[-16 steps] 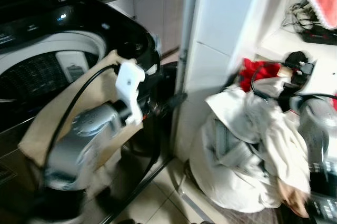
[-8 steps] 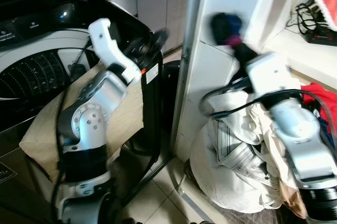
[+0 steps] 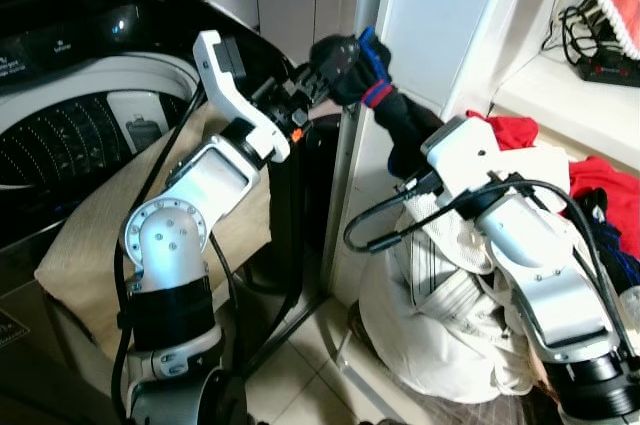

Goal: Clothes washing

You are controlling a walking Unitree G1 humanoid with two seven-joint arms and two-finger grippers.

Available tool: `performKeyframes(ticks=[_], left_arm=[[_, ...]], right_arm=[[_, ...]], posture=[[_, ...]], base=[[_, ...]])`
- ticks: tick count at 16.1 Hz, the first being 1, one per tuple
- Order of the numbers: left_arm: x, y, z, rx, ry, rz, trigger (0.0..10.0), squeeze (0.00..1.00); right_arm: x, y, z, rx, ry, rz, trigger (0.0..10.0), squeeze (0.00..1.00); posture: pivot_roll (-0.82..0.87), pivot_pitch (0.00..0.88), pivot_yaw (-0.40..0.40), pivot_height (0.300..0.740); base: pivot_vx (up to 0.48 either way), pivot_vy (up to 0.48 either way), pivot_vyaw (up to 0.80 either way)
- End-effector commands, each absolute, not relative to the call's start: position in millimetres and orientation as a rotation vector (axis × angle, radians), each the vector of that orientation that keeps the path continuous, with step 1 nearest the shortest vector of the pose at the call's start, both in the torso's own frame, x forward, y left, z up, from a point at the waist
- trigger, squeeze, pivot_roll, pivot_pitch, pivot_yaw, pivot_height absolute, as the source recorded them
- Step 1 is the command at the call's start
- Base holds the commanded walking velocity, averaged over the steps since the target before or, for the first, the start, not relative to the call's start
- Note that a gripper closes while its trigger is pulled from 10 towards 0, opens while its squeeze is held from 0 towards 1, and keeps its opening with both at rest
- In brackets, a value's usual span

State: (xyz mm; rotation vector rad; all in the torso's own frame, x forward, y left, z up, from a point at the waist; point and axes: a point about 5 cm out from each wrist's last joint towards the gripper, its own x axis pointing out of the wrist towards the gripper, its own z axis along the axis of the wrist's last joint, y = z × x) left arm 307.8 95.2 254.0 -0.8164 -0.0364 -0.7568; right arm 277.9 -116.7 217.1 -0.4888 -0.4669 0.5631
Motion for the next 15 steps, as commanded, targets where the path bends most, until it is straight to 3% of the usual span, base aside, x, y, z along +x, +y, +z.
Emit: performKeyframes(ticks=[1, 5, 6, 7, 15], left_arm=[[305, 92, 254, -0.817, -0.025, -0.78, 10.0, 1.0], [303, 87, 246, -0.759, 0.03, -0.784, 10.0, 1.0], [304, 87, 244, -0.761, 0.04, -0.776, 4.5, 0.73], [305, 88, 243, -0.776, 0.046, -0.77, 0.0, 0.0], [306, 90, 244, -0.78, 0.052, -0.755, 0.0, 0.0]], right_arm=[[276, -112, 223, -0.485, -0.502, 0.591, 0.0, 0.0], [275, -107, 225, -0.478, -0.514, 0.613, 0.0, 0.0], [275, -107, 225, -0.476, -0.516, 0.611, 0.0, 0.0], [275, -107, 225, -0.475, -0.518, 0.609, 0.0, 0.0], [274, -103, 223, -0.469, -0.514, 0.625, 0.0, 0.0]], posture=[[-0.06, 0.0, -0.025, 0.74], [-0.06, 0.0, -0.024, 0.74], [-0.07, 0.0, -0.024, 0.74], [-0.07, 0.0, -0.024, 0.74], [-0.06, 0.0, -0.027, 0.74]], base=[[0.0, 0.0, 0.0], [0.0, 0.0, 0.0], [0.0, 0.0, 0.0], [0.0, 0.0, 0.0], [0.0, 0.0, 0.0]])
